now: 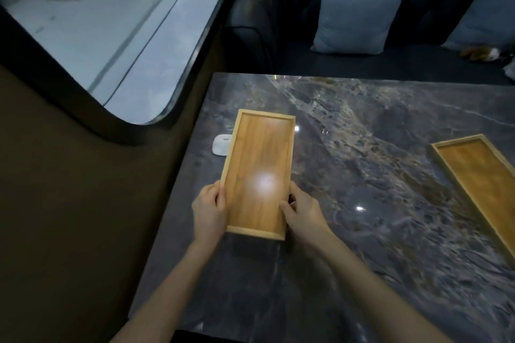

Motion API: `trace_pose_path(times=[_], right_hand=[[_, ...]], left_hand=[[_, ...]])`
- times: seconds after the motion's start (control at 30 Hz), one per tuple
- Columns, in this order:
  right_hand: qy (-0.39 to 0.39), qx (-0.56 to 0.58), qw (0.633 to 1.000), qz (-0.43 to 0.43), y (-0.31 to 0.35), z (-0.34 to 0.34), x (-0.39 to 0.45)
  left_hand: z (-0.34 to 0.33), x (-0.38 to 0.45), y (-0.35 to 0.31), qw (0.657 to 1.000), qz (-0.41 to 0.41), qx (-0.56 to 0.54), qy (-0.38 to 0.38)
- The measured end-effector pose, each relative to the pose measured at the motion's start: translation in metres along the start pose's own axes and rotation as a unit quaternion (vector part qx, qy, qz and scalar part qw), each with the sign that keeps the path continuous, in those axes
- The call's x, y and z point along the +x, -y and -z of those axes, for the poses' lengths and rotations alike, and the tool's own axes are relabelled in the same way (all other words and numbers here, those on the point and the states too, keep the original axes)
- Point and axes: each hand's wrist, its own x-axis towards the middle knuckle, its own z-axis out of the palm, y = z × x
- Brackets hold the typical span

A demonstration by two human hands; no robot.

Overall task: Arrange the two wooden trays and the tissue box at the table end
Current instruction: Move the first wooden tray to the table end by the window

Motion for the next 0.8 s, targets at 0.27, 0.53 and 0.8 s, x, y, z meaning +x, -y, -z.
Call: trace_pose_path(times=[0.27, 0.53, 0.8], right_hand=[[0.043, -0.027, 0.999, 0.006, 0.029, -0.063, 0.034], [0.077, -0.046, 0.995, -0.052, 0.033, -0.087, 0.058], [0.046, -0.038, 0.997, -0.041, 0.033, -0.104, 0.073]], left_hand=[[0.025, 0.023, 0.056, 0.997, 0.078, -0.016, 0.013], [0.022, 0.036, 0.081, 0.993, 0.113, -0.028, 0.028], [0.019, 0.05, 0.098, 0.991, 0.133, -0.016, 0.027]])
